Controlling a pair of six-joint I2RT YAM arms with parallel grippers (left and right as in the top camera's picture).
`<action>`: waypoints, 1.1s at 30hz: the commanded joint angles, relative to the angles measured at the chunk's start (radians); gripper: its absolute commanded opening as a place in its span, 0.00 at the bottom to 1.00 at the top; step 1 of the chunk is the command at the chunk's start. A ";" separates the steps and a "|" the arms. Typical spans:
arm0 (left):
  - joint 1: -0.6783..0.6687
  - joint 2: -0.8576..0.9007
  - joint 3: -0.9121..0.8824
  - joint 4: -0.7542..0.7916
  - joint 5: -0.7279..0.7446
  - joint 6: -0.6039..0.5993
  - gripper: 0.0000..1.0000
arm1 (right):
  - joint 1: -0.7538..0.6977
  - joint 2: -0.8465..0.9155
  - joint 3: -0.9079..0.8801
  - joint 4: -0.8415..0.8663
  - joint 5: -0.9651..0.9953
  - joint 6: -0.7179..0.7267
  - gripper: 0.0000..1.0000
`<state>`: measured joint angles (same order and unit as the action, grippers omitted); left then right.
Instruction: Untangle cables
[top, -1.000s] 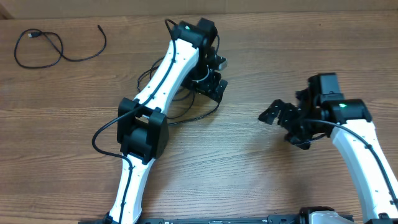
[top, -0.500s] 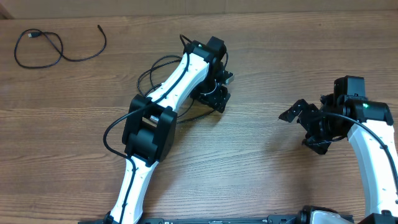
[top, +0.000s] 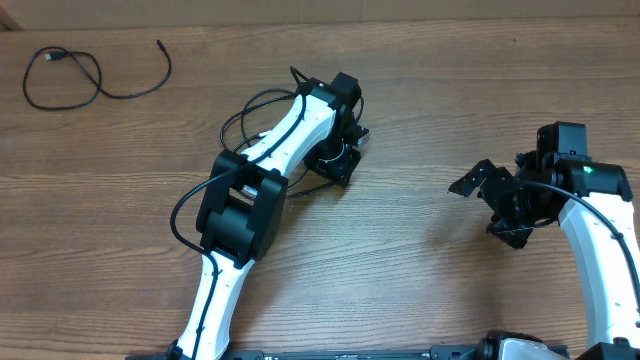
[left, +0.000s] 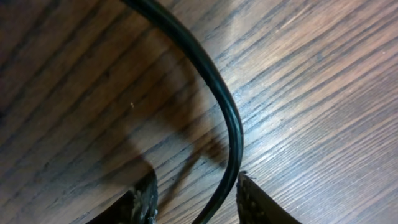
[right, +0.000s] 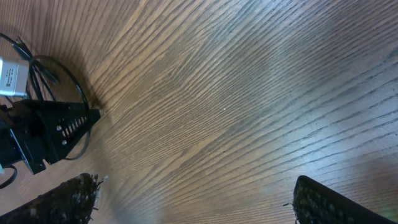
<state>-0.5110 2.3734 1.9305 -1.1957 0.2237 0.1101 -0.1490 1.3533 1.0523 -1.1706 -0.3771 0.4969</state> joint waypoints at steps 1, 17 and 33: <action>-0.014 0.011 -0.025 0.012 -0.006 0.006 0.35 | -0.004 -0.001 0.008 0.003 0.010 -0.007 1.00; -0.014 -0.031 0.372 -0.266 0.114 -0.002 0.04 | -0.004 -0.001 0.007 -0.003 0.010 -0.008 1.00; 0.020 -0.237 1.039 -0.320 0.238 -0.066 0.04 | -0.004 -0.001 0.007 -0.015 0.010 -0.008 1.00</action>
<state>-0.5121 2.2288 2.8910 -1.5467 0.4351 0.0654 -0.1490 1.3533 1.0523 -1.1896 -0.3771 0.4965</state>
